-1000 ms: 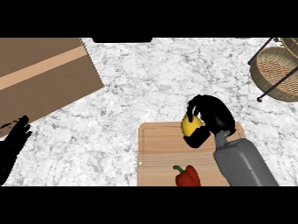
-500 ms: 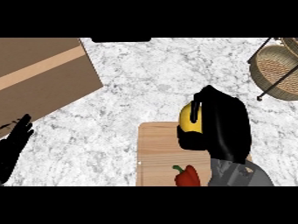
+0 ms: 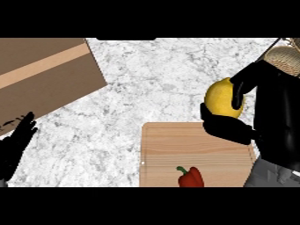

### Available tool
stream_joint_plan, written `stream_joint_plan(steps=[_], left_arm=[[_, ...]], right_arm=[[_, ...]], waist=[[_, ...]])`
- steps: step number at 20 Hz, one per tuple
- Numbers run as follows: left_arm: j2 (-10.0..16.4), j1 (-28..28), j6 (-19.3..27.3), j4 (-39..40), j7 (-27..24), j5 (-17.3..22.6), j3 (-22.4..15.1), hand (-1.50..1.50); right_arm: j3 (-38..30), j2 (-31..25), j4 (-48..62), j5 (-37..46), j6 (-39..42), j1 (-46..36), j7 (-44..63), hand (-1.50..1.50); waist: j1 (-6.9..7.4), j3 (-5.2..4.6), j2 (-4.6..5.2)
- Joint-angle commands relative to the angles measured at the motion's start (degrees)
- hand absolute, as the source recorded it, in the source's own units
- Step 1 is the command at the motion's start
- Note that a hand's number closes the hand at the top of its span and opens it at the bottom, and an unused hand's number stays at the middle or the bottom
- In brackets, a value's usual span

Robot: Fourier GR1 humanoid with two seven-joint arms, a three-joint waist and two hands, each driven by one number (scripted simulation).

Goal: Pick the lemon from the cutting board and place it in the tiered basket

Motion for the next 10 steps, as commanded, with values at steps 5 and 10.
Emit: stream_joint_plan(steps=[5,10], left_arm=[[-1.23,0.33,0.08,-0.07,-1.4,-0.8,-0.53,0.0],[0.35,-1.61,-2.15,1.34,0.07,0.68,0.53,0.0]], right_arm=[[-17.82,-6.63,14.0,-7.94,-7.81,-7.65,-11.84,1.5],[-23.33,-13.21,27.81,-9.15,-13.22,-13.11,-20.56,1.5]], waist=[[0.74,0.05,0.31],[0.91,0.04,0.39]])
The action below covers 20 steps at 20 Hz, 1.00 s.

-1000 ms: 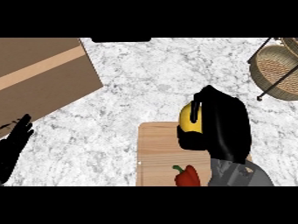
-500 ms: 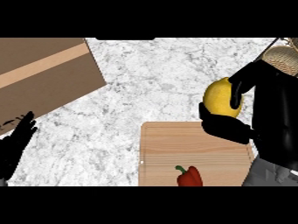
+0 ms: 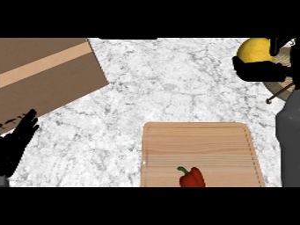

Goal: Pick the lemon from the cutting board and place it in the tiered basket

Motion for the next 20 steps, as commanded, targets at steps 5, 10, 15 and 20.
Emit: stream_joint_plan(steps=[5,10,15,20], left_arm=[[0.09,-0.43,0.31,-0.33,0.06,-0.27,0.43,0.0],[-0.51,-0.13,-0.25,-0.28,-0.41,-1.23,-0.86,0.0],[-2.36,0.61,1.03,-2.45,1.29,-1.67,-1.82,0.0],[-1.34,-1.23,1.35,-1.29,1.13,-1.46,-0.58,0.0]], right_arm=[[-13.42,-3.4,18.58,-11.49,-12.19,-7.44,-14.09,1.5],[-17.28,-9.56,36.83,-14.72,-14.0,-17.37,-21.56,1.5],[-20.41,-13.35,52.25,-16.32,-20.11,-20.38,-31.52,1.5],[-7.66,-23.33,52.68,0.48,-17.37,-17.01,-33.11,1.5]], waist=[[1.18,0.13,0.46],[1.06,0.02,0.3],[1.49,0.05,0.5],[0.82,-0.21,0.97]])
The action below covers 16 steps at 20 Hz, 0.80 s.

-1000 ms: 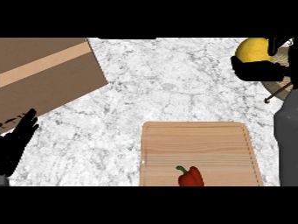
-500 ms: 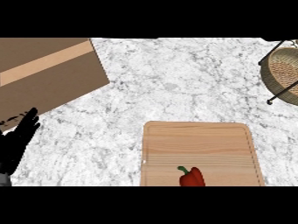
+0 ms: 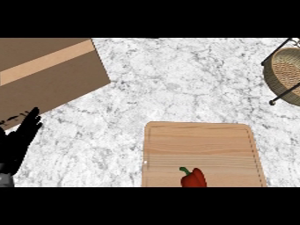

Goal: Pick the lemon from the cutting board and place it in the tiered basket

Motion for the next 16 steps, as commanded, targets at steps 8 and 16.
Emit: stream_joint_plan(steps=[8,16], left_arm=[[1.2,-1.63,-1.93,1.28,0.26,1.2,0.74,0.0],[-1.44,-2.11,0.8,1.33,0.13,-1.39,-1.32,0.0]], right_arm=[[10.45,-14.86,16.26,16.32,0.58,-8.07,-11.87,1.5],[12.31,-15.4,27.71,21.13,-4.27,-13.1,-17.23,1.5]], waist=[[1.15,0.1,0.21],[0.81,0.14,0.09]])
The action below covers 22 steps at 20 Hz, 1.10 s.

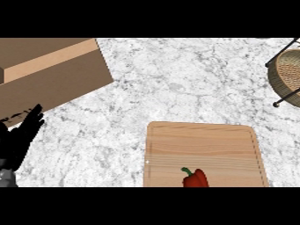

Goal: Pick the lemon from the cutting board and place it in the tiered basket

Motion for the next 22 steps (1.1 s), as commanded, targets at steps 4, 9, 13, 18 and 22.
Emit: stream_joint_plan(steps=[4,9,13,18,22], left_arm=[[-0.33,-0.1,0.54,1.21,-1.7,-1.14,-0.25,0.0],[-1.52,0.13,0.41,-0.2,-0.83,-0.49,-0.87,0.0],[-0.66,-0.96,0.21,-0.95,1.41,-0.62,-0.88,0.0],[0.01,0.43,-0.68,0.96,-1.09,-0.05,0.41,0.0],[-0.68,1.79,0.29,-1.2,-1.52,-1.39,-0.63,0.0]], right_arm=[[1.08,-1.35,10.24,3.66,-0.55,-3.79,-2.38,1.5],[1.08,-1.91,16.02,4.2,11.23,-4.03,4.58,1.5],[1.03,-3.61,18.98,5.03,15.07,-4.94,9.85,-1.5],[-4.32,-4.46,18.56,-0.09,10.8,-3.3,9.09,-1.5],[-7.99,-4.35,16.46,-3.82,7.48,-4.63,7.5,-1.5]], waist=[[0.29,0.02,0.21],[0.28,-0.02,0.25],[0.52,0.06,0.41],[0.27,0.1,0.33],[0.34,0.13,0.17]])
